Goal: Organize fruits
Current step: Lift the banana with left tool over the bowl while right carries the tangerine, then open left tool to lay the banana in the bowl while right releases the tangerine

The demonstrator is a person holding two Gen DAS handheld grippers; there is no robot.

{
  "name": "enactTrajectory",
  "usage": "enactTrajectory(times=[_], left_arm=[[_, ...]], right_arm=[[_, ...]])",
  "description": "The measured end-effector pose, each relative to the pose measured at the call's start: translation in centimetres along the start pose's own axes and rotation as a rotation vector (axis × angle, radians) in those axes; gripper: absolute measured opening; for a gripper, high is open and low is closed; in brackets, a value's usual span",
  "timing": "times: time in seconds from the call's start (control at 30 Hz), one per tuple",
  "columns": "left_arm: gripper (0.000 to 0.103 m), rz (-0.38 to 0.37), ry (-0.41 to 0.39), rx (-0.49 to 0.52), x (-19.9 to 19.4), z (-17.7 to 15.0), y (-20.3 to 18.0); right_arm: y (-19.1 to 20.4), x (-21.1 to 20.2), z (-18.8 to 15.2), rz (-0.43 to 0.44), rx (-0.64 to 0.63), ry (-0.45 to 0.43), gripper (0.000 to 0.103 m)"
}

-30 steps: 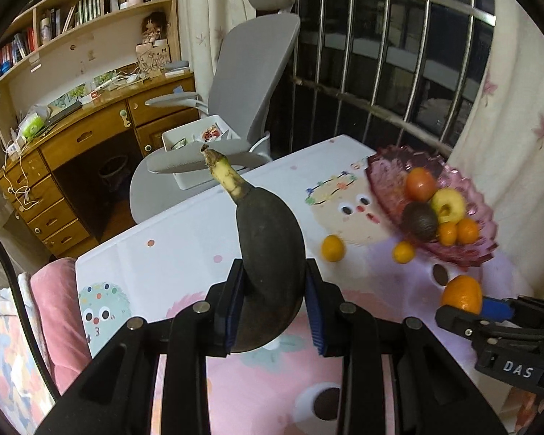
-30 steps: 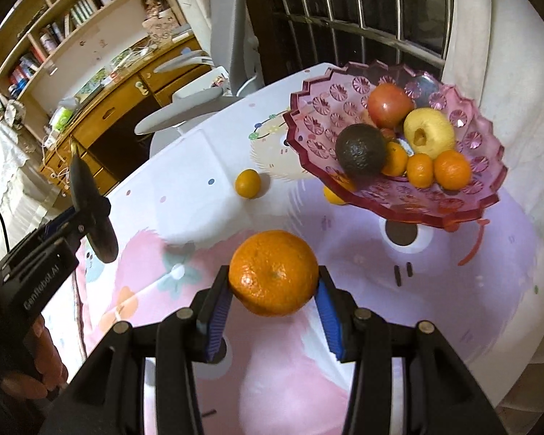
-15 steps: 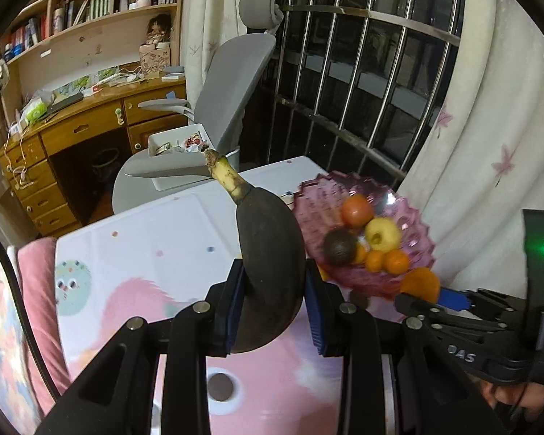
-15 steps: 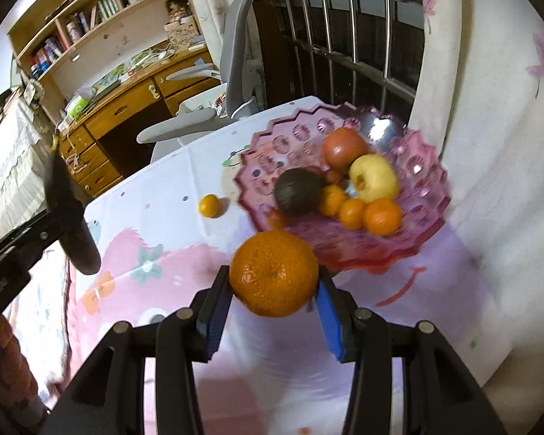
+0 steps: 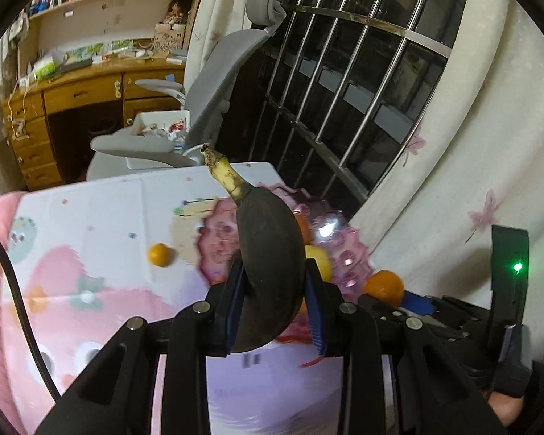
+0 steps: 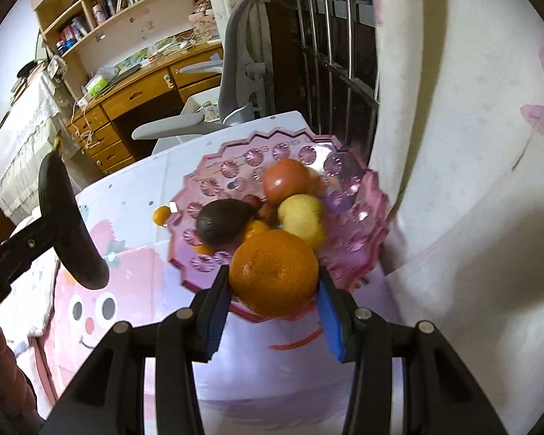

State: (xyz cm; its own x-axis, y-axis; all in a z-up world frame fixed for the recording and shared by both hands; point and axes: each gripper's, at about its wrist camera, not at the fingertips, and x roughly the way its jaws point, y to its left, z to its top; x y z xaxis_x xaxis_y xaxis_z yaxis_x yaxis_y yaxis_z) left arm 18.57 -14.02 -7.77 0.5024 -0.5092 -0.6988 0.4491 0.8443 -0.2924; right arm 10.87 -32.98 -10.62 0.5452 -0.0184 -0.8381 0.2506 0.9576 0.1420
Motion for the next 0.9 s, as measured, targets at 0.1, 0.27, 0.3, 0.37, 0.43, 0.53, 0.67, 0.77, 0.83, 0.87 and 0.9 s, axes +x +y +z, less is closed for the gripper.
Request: enactTrajectory(times=[0.1, 0.27, 0.3, 0.37, 0.43, 0.53, 0.67, 0.77, 0.83, 0.87, 0.9], left_arm=[[0.030, -0.002, 0.023, -0.029, 1.7, 0.4, -1.6], [0.030, 0.031, 0.098, -0.069, 5.2, 0.8, -3.4], [0.030, 0.047, 0.119, -0.073, 6.2, 0.9, -3.7], [0.030, 0.067, 0.142, -0.080, 7.4, 1.1, -3.8], [0.030, 0.079, 0.163, -0.095, 8.8, 1.3, -3.9], [0.030, 0.095, 0.196, -0.129, 10.8, 1.8, -3.8], [0.030, 0.096, 0.234, -0.174, 13.0, 1.8, -3.5], [0.030, 0.103, 0.282, -0.205, 14.7, 1.6, -3.3], [0.030, 0.096, 0.294, -0.216, 15.4, 1.5, -3.3], [0.030, 0.104, 0.294, -0.212, 15.7, 1.6, -3.4], [0.030, 0.111, 0.295, -0.207, 15.9, 1.6, -3.5]], right_arm=[[-1.7, 0.5, 0.5, 0.019, -0.028, 0.010, 0.045], [-3.5, 1.7, 1.0, 0.043, -0.092, 0.024, 0.045], [-3.7, 2.0, 1.0, 0.047, -0.104, 0.029, 0.045], [-4.0, 2.6, 1.0, 0.067, -0.132, 0.036, 0.045], [-4.1, 3.2, 1.1, 0.076, -0.162, 0.042, 0.045], [-4.2, 4.2, 1.3, 0.090, -0.211, 0.048, 0.045], [-4.4, 5.4, 1.4, 0.089, -0.264, 0.065, 0.045], [-4.8, 6.4, 1.7, 0.094, -0.290, 0.086, 0.045], [-4.9, 7.1, 2.0, 0.097, -0.302, 0.102, 0.045], [-4.9, 7.4, 2.1, 0.100, -0.307, 0.107, 0.045], [-4.9, 7.7, 2.1, 0.102, -0.313, 0.113, 0.045]])
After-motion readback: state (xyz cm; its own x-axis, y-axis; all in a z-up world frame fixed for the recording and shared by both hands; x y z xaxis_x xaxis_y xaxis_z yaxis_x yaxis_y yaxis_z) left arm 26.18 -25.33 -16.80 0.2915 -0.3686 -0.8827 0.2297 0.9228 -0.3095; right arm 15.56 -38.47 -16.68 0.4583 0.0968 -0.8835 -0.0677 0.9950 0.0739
